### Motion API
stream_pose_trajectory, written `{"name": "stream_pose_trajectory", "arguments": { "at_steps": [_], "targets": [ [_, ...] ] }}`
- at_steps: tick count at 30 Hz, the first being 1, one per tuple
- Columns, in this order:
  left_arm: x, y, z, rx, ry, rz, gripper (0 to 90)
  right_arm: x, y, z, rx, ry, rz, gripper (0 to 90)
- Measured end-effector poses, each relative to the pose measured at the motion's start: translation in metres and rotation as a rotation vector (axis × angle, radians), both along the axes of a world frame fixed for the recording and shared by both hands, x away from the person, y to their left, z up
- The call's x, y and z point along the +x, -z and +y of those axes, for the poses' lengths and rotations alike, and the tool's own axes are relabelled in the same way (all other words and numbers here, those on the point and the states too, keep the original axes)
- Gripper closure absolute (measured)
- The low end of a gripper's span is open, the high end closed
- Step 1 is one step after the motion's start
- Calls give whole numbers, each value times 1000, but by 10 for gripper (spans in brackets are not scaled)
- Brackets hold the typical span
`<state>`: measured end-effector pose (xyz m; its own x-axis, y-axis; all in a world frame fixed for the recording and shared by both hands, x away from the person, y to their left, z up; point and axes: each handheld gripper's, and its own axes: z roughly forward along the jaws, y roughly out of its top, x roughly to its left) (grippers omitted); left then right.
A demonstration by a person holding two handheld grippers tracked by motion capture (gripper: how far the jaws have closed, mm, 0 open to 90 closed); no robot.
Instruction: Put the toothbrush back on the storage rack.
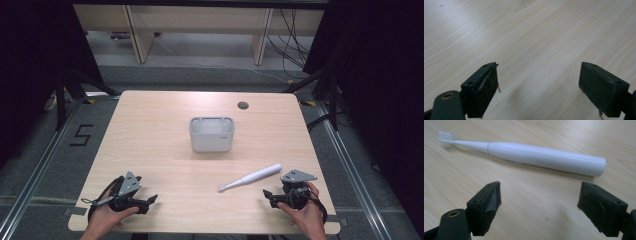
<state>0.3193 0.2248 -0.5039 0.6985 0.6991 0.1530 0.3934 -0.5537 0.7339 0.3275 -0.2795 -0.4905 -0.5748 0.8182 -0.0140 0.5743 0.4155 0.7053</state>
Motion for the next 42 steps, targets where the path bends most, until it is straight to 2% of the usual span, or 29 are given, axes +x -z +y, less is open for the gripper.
{"name": "stream_pose_trajectory", "arguments": {
  "at_steps": [1,3,6,8,9,10,12,13,14,15,17,18,20,21,25,26,29,30,31,33,35,36,37,38,39,40,41,42],
  "targets": [
    [0,1,-1,-14,-10,-13,153,0,-1,0,-4,-3,2,189],
    [-1,2,-2,-28,-17,-3,153,-1,-1,0,-22,8,-14,183],
    [-1,3,-2,-38,-20,6,153,-2,-3,1,-20,8,7,177],
    [0,2,-2,-34,-17,1,153,-2,-3,3,-26,7,-9,177],
    [-1,3,-3,-40,-23,6,153,-2,-5,4,-37,-18,-13,177],
    [-1,3,-3,-40,-23,6,153,-2,-5,4,-37,-18,-13,177],
    [-1,3,-3,-40,-22,8,153,0,-9,4,-69,-57,-59,178],
    [0,3,-2,-22,-20,10,153,0,-13,5,-81,-72,-66,185],
    [0,2,-1,3,-8,7,153,2,-17,6,-105,-110,-82,187],
    [0,2,-3,-14,-13,2,153,2,-20,6,-116,-115,-95,189],
    [0,2,-3,-18,-21,3,153,3,-21,7,-106,-112,-81,195],
    [0,1,-1,0,-4,-1,153,4,-24,7,-112,-117,-77,201],
    [1,1,-2,-5,-11,-10,153,6,-26,8,-111,-114,-67,204],
    [1,0,0,13,9,-9,154,7,-28,9,-119,-119,-57,218],
    [1,1,-1,7,4,-5,153,12,-29,8,-135,-126,-46,227],
    [0,2,-3,-14,-11,-8,154,15,-30,8,-154,-132,-43,230],
    [0,2,-3,-13,-13,-6,153,19,-31,10,-181,-155,-50,239],
    [2,1,-1,18,7,-7,153,19,-31,10,-181,-155,-50,239],
    [1,1,-1,12,2,-7,153,22,-32,14,-203,-177,-51,245],
    [1,1,0,15,2,-3,153,23,-32,16,-208,-182,-46,250],
    [1,1,-1,11,1,-7,153,30,-31,22,-252,-226,-33,268],
    [1,1,-1,11,1,-7,153,30,-31,22,-252,-226,-33,268],
    [1,1,0,20,5,-2,153,34,-31,26,-259,-246,-14,283],
    [1,1,-1,13,0,0,153,34,-31,26,-259,-246,-14,283],
    [1,3,-2,-11,-13,-8,153,38,-30,31,-284,-266,-4,299],
    [1,3,-2,-11,-13,-8,153,38,-30,31,-284,-266,-4,299],
    [1,2,-2,-9,-10,-9,153,43,-30,35,-308,-314,-8,307],
    [1,2,-2,-16,-13,-4,153,43,-30,35,-308,-314,-8,307]
  ]
}}
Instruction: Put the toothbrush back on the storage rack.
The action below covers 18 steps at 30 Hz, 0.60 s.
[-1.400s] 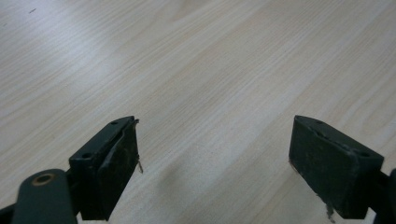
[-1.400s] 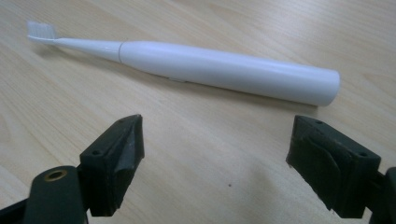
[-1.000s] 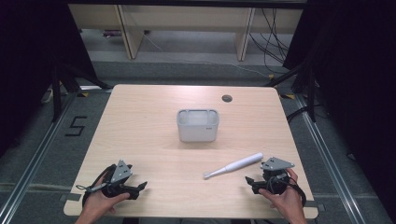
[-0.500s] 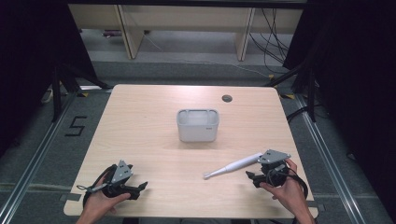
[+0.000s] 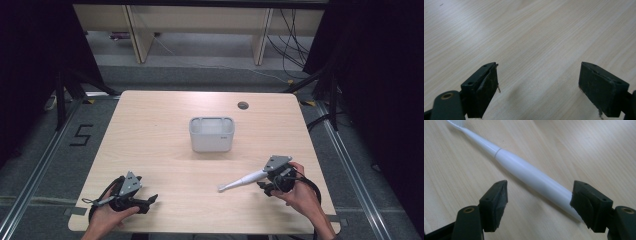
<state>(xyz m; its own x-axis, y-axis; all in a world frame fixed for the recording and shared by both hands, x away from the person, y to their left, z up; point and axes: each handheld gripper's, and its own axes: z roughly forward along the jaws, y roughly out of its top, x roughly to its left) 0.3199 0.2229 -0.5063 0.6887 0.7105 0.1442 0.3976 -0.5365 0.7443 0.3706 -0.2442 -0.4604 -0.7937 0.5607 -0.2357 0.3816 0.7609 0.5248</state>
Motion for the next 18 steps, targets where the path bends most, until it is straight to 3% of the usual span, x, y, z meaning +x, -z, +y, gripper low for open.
{"name": "stream_pose_trajectory", "arguments": {
  "at_steps": [1,2,4,6,8,10,11,18],
  "targets": [
    [1,-2,2,31,15,-2,153,4,1,4,-6,-5,-2,309],
    [0,0,0,3,-5,-7,153,5,-1,6,-14,5,28,312],
    [0,-1,1,18,10,0,153,8,-2,10,-46,-7,25,335],
    [0,0,0,-2,-9,2,153,9,-2,12,-58,-16,22,338],
    [1,0,0,5,3,-10,153,13,-1,16,-79,-32,43,359],
    [0,-2,2,32,18,4,153,16,0,19,-107,-60,59,403],
    [1,0,0,4,3,-2,153,19,1,21,-136,-78,67,433],
    [0,0,0,0,2,5,153,28,2,28,-209,-154,87,475]
  ]
}}
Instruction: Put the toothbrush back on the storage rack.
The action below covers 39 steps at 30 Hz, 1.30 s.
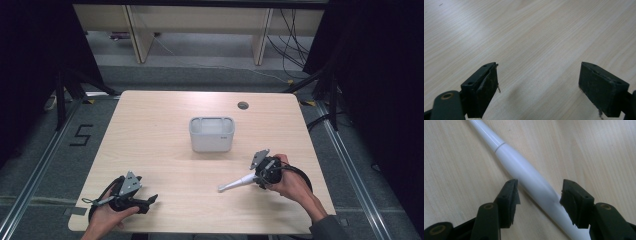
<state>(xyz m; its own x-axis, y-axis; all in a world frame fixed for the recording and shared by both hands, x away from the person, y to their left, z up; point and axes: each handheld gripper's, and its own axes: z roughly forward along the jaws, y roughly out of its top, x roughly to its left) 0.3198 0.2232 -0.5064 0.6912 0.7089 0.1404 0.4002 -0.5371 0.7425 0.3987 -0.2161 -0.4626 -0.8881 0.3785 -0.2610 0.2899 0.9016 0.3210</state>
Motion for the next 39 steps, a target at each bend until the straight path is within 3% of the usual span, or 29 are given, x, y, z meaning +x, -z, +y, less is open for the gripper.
{"name": "stream_pose_trajectory", "arguments": {
  "at_steps": [7,8,9,11,13,16,17,20,21,23,24,25,27,28,29,30,31,32,33,34,35,36,37,39],
  "targets": [
    [0,0,0,-3,-2,-5,153,5,1,3,-16,-10,15,481],
    [1,-1,1,16,7,-7,153,7,1,3,-20,-17,19,481],
    [0,0,-1,-19,-3,-5,153,8,2,4,-31,-25,35,486],
    [0,0,-1,-20,-8,-5,153,10,3,5,-37,-33,45,492],
    [1,-2,2,28,12,-14,153,11,3,6,-44,-43,50,495],
    [0,0,-1,-20,-7,-6,153,12,4,9,-64,-58,63,497],
    [1,-3,2,34,17,-4,153,12,4,10,-71,-44,83,502],
    [0,0,-1,-19,-6,-7,153,15,5,13,-99,-47,91,531],
    [1,-3,3,35,19,-7,153,17,5,14,-121,-61,85,542],
    [1,-2,2,26,15,-9,153,18,6,17,-142,-77,96,551],
    [0,-1,0,-10,-2,-10,153,19,7,17,-143,-86,102,559],
    [1,-2,1,14,8,-14,153,21,7,18,-148,-100,108,570],
    [1,-2,1,14,6,-16,153,23,8,18,-162,-120,110,582],
    [1,-2,1,14,6,-16,153,19,8,20,-172,-56,139,590],
    [0,0,-1,-20,-6,-8,153,24,9,19,-167,-113,134,604],
    [0,0,-1,-20,-6,-8,153,24,9,19,-167,-113,134,604],
    [1,-3,2,33,19,-8,153,26,10,19,-171,-111,146,619],
    [1,-3,2,33,19,-8,153,26,10,19,-171,-111,146,619],
    [0,-1,0,-8,0,-11,153,26,10,19,-187,-81,170,624],
    [0,0,0,-18,-5,-9,153,26,10,19,-187,-81,170,632],
    [0,0,0,-15,-4,-10,153,25,9,20,-186,-57,184,633],
    [1,-3,3,34,19,-8,153,29,9,19,-184,-82,198,650],
    [0,-1,0,-11,-1,-11,153,30,10,19,-182,-67,211,652],
    [0,0,0,-20,-6,-8,153,31,10,19,-180,-62,218,653]
  ]
}}
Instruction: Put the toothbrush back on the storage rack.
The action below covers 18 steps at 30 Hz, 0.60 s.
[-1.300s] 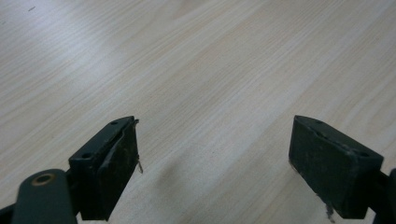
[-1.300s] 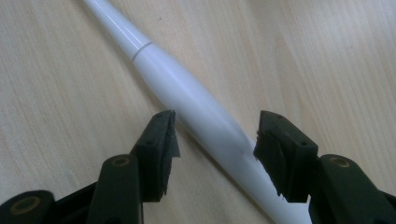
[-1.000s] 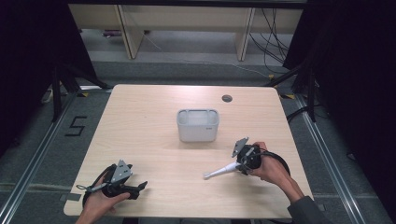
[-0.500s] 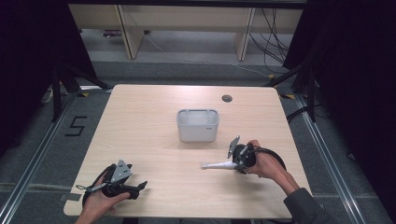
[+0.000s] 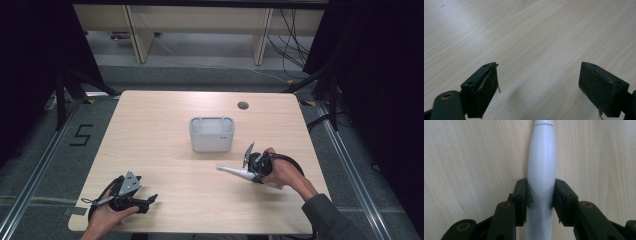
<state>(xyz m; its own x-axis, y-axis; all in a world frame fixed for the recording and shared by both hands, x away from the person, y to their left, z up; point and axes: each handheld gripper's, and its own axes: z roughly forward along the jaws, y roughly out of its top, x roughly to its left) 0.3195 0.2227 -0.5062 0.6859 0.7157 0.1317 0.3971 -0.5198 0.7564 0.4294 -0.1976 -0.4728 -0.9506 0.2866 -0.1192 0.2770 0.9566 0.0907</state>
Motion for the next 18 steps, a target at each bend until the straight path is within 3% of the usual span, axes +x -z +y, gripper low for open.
{"name": "stream_pose_trajectory", "arguments": {
  "at_steps": [1,3,4,5,6,7,8,10,11,15,18],
  "targets": [
    [0,0,0,4,2,0,153,0,0,2,-13,17,9,657],
    [0,0,0,1,0,1,153,3,0,3,-28,-3,33,659],
    [0,0,0,0,1,2,153,1,0,4,-36,26,30,660],
    [0,-1,1,17,7,3,153,3,0,5,-45,8,44,660],
    [1,-2,3,55,26,3,153,2,0,6,-52,26,39,661],
    [1,-2,3,55,26,3,153,2,0,6,-52,26,39,661],
    [0,0,0,7,4,-1,153,4,1,6,-53,-7,40,661],
    [0,0,0,4,2,1,153,4,1,11,-78,4,57,662],
    [0,0,0,2,1,1,153,6,0,11,-84,-19,57,663],
    [0,0,1,12,4,2,153,4,2,12,-66,13,85,664],
    [0,0,0,1,1,1,153,1,1,11,-83,14,84,665]
  ]
}}
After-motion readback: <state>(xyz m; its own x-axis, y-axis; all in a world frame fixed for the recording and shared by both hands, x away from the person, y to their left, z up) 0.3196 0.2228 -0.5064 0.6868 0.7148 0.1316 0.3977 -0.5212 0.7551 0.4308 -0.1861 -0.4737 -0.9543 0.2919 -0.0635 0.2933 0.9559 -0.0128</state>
